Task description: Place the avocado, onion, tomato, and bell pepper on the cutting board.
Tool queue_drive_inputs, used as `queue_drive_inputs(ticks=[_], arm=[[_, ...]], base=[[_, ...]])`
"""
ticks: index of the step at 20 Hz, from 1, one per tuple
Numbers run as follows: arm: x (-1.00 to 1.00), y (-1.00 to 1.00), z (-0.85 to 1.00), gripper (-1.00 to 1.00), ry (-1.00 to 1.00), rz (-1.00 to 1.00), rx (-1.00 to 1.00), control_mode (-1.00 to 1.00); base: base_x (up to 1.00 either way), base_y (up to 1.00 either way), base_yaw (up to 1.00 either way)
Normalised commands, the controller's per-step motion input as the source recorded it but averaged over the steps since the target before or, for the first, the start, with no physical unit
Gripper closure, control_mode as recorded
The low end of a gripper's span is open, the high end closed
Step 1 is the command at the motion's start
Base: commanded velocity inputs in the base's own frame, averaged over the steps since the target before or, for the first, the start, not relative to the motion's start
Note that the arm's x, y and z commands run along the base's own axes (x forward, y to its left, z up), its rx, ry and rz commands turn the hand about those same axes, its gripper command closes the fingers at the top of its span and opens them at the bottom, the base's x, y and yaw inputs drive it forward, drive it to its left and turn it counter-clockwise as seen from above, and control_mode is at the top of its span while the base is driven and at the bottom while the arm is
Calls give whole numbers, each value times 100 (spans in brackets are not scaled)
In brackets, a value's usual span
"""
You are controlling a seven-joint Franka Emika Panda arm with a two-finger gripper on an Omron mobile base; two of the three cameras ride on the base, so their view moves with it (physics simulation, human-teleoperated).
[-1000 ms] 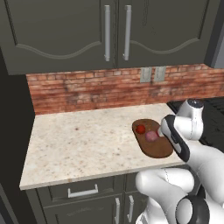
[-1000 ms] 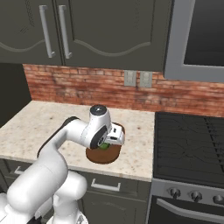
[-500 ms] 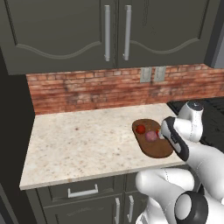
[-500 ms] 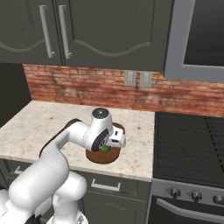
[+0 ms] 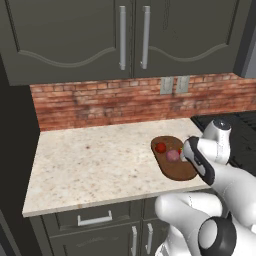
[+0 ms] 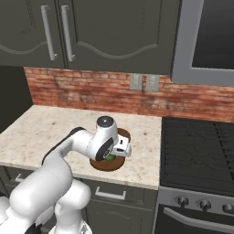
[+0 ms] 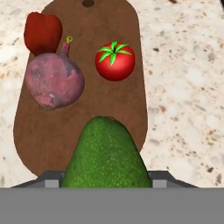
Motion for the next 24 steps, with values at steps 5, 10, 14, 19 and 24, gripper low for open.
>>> queue_drive_inputs(ticks=[5, 10, 14, 19, 24], arm=[[5, 3, -8, 100, 0, 0, 0, -100], [14, 11, -3, 100, 0, 0, 0, -100], [18, 13, -3, 100, 0, 0, 0, -100], [9, 1, -23, 100, 0, 0, 0, -100], [1, 0, -31, 100, 0, 0, 0, -100]], base=[[0, 0, 0], [0, 0, 0], [0, 0, 0], [0, 0, 0], [0, 0, 0]])
